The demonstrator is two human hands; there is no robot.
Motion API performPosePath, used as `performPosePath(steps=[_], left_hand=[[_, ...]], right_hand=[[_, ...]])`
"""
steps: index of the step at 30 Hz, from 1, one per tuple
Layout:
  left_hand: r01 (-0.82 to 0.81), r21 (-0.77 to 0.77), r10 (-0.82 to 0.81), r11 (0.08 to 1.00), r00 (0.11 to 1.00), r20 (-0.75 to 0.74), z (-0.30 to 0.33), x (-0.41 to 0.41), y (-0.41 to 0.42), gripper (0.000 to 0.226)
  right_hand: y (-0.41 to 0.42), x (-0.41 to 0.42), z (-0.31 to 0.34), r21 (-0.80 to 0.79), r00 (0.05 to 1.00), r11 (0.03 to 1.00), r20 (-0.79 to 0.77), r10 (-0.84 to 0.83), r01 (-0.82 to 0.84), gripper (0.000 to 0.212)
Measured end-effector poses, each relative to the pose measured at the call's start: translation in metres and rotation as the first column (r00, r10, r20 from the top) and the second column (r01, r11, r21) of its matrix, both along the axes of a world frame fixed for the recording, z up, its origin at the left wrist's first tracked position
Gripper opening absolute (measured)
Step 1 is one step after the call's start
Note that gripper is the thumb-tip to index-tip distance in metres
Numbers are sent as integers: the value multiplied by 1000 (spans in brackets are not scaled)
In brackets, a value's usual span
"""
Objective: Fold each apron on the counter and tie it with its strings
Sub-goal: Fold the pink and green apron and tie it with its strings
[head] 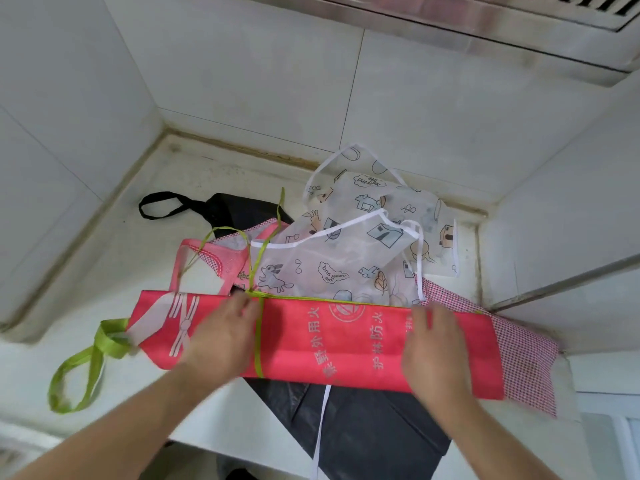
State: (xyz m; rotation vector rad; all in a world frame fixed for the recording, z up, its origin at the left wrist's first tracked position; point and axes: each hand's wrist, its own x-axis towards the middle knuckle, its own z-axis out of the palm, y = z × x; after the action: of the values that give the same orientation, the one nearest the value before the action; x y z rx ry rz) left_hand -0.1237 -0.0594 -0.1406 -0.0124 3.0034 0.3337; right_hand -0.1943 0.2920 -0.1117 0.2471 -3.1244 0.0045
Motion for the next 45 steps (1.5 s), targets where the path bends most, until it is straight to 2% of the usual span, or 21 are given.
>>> performPosePath(steps=[2, 3, 6, 8, 11, 14, 17, 19, 21, 25, 31, 37, 42, 45], left_hand=[[114, 133, -120, 985, 992, 40, -16, 18, 38, 41], [137, 134, -148, 981, 986, 74, -26, 25, 51, 46], [41, 26, -47, 999, 968, 248, -44, 31, 52, 71], [-59, -26, 65, 998, 956, 286, -53, 27, 29, 84], [-94, -81, 117, 992, 924, 364, -46, 23, -1, 91], [-126, -57, 138, 990, 904, 404, -42, 22, -13, 99], [-140, -63, 152, 988, 942, 298, -35, 19, -2, 99], [-85, -44, 93, 995, 965, 246, -33, 19, 18, 83], [-46, -12, 47, 999, 962, 268, -42, 21, 41, 74], [-78, -65, 93, 995, 960, 263, -66, 14, 54, 77], [-101, -104, 122, 989, 968, 221, -69, -5, 14, 86], [-111, -113, 133, 987, 967, 215, -63, -4, -8, 87], [-96, -110, 116, 989, 975, 192, -68, -1, -20, 87], [-190, -111, 207, 975, 962, 177, -71, 5, -39, 87]], right_hand=[[-33, 34, -19, -80, 984, 990, 129, 125, -116, 56], [-44, 48, -28, -99, 967, 984, 198, 163, -146, 62], [-38, 63, -56, -69, 911, 993, 397, 112, -91, 77], [-21, 58, -65, -21, 896, 1000, 443, 22, -14, 83], [-7, 51, -60, 42, 890, 998, 451, -66, 52, 91], [-10, 45, -56, 54, 893, 996, 440, -93, 77, 97], [-26, 35, -56, -27, 942, 999, 335, -7, 17, 90], [-39, 33, -60, -50, 935, 999, 354, 32, -15, 86], [-52, 31, -67, -31, 917, 1000, 399, 5, 7, 82], [-56, 16, -65, -51, 910, 998, 415, -2, 25, 78], [-1, 10, -75, 17, 933, 999, 357, -42, 38, 68], [21, -2, -72, 74, 906, 982, 379, -189, 175, 78], [22, 4, -73, 47, 900, 982, 395, -185, 181, 75], [37, 4, -70, 61, 896, 975, 387, -220, 213, 77]])
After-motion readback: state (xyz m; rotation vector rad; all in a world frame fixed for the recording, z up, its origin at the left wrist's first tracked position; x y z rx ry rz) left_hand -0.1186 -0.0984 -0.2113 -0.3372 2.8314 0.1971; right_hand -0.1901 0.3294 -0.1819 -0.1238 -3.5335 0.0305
